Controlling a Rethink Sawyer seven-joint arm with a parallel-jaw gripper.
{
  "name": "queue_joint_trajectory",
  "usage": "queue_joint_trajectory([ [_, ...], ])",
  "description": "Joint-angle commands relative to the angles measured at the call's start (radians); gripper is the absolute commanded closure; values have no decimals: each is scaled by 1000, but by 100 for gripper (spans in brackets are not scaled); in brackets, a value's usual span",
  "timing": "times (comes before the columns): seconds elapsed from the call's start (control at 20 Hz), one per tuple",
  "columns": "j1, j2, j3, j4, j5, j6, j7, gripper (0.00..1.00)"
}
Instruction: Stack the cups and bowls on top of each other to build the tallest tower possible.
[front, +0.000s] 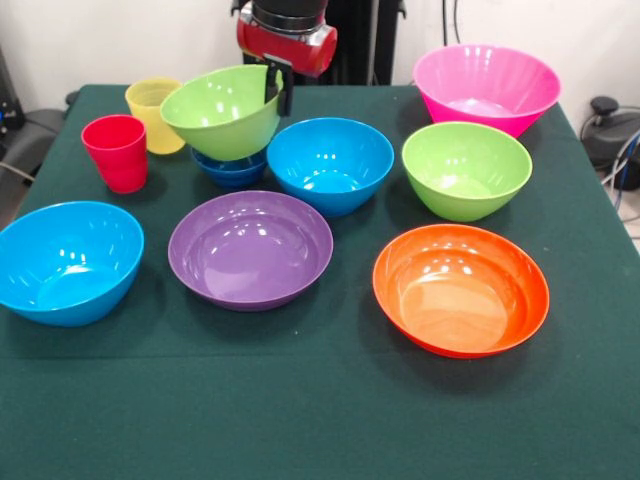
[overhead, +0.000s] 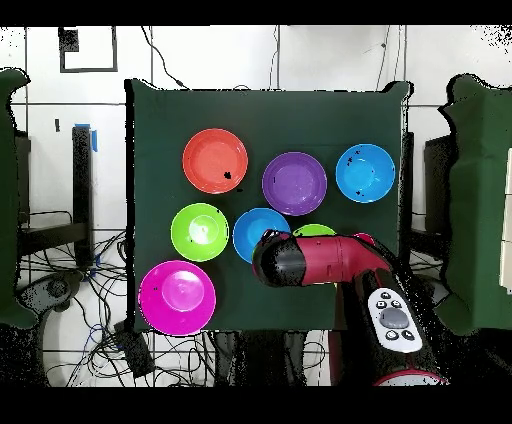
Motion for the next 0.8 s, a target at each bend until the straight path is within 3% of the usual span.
queue_joint_trajectory([
  [0.05,11,63,20,-59,-41,-51,13,100],
  [0.8,67,82,-40,-94,-59,-6,28,100],
])
